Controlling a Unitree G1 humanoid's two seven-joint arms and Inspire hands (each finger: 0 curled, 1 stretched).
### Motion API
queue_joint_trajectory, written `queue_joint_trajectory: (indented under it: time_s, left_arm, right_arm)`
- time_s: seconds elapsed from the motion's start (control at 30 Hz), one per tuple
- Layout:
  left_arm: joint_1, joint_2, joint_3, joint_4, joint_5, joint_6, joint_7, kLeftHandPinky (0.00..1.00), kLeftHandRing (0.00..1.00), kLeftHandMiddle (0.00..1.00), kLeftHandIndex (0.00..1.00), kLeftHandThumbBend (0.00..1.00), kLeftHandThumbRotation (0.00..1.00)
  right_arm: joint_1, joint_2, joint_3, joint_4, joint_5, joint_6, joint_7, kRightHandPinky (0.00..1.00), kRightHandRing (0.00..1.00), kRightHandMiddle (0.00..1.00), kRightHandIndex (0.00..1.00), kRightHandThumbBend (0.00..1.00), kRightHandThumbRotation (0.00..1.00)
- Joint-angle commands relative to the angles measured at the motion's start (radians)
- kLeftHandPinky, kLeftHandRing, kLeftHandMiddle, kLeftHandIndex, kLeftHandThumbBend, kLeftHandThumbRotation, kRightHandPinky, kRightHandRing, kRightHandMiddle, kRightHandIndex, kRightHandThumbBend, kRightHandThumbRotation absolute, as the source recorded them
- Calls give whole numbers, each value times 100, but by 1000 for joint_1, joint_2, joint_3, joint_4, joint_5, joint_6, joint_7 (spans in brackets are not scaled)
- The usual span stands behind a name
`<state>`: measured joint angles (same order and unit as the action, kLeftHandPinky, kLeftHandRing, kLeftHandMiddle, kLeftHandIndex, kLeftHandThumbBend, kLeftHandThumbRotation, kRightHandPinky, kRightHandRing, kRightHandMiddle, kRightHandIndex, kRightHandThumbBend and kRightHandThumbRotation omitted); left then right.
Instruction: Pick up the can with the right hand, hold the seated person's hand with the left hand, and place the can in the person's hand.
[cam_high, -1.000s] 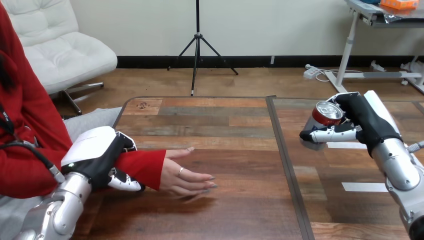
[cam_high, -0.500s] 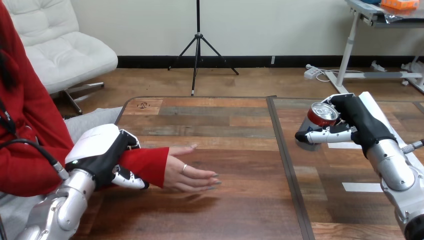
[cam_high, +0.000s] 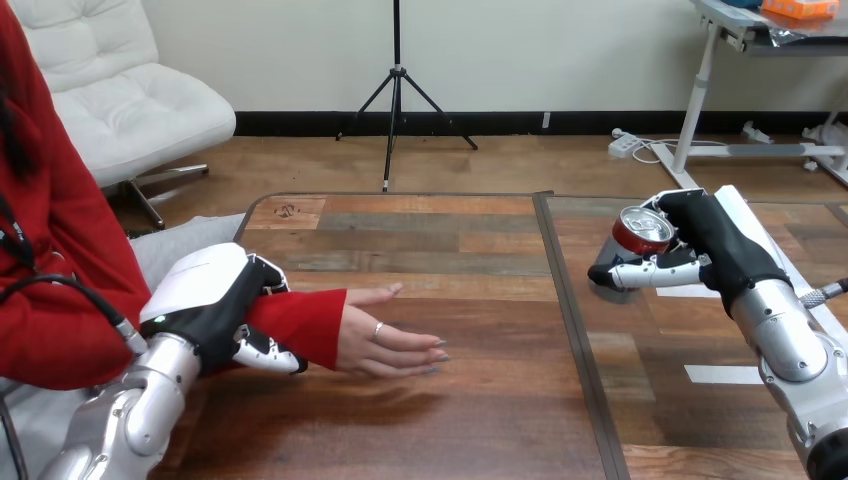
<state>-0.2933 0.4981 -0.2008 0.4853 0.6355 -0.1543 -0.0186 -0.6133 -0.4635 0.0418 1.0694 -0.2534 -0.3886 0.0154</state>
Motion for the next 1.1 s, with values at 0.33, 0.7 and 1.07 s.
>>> queue_joint_trajectory:
  time_s: [0.33, 0.7, 1.07]
  left_arm:
    - [-285, -98, 6, -80, -53, -52, 32, 20, 26, 35, 37, 66, 0]
    - [-299, -110, 8, -94, -55, -44, 22, 21, 27, 35, 36, 65, 0]
    - [-314, -129, 6, -116, -54, -27, 7, 20, 26, 35, 36, 65, 0]
  right_arm:
    - [-138, 28, 8, -39, -3, 15, -8, 38, 41, 45, 47, 80, 0]
    - [-142, 39, 7, -34, -2, 9, -3, 38, 41, 45, 47, 79, 0]
    - [-150, 55, 8, -27, -10, 6, -7, 38, 41, 45, 46, 79, 0]
